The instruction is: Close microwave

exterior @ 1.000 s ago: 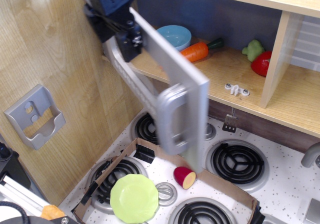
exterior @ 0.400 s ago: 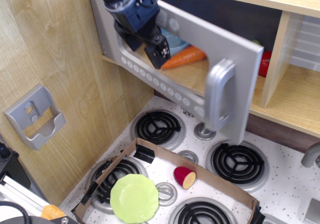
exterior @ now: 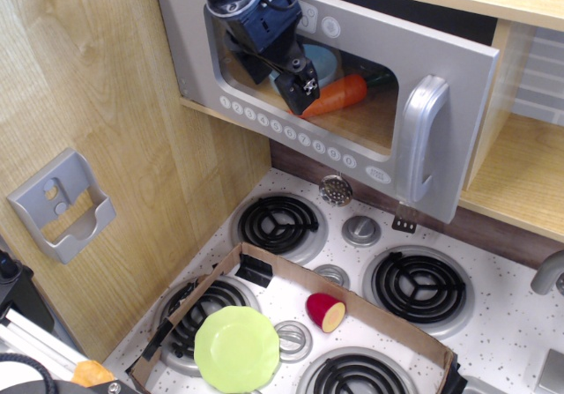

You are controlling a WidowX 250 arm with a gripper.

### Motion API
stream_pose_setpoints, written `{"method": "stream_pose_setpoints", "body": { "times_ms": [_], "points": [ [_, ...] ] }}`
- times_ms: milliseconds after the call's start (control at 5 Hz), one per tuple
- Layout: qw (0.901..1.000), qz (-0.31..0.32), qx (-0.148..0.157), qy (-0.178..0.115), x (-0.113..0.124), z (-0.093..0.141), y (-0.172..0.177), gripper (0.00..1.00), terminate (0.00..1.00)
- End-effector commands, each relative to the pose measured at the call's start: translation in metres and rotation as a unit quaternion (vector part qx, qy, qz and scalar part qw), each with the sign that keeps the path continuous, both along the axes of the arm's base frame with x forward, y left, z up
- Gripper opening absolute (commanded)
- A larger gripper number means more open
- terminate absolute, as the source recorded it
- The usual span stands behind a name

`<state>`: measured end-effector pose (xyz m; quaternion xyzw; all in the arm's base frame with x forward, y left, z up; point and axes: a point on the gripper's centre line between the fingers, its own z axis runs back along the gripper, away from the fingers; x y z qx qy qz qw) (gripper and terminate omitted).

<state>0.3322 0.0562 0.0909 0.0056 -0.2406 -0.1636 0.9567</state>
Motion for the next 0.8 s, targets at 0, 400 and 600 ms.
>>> {"method": "stream_pose_setpoints", "body": {
  "times_ms": [0,400,600],
  "points": [
    [0.9992,-0.019,0.015,-0.031,0.021,0.023,-0.004,1.0,0.0],
    [0.999,-0.029,0.019,-0.029,0.029,0.026,-0.005,1.0,0.0],
    [0.9989,-0.031,0.02,-0.028,0.031,0.026,-0.006,1.0,0.0]
  ]
}}
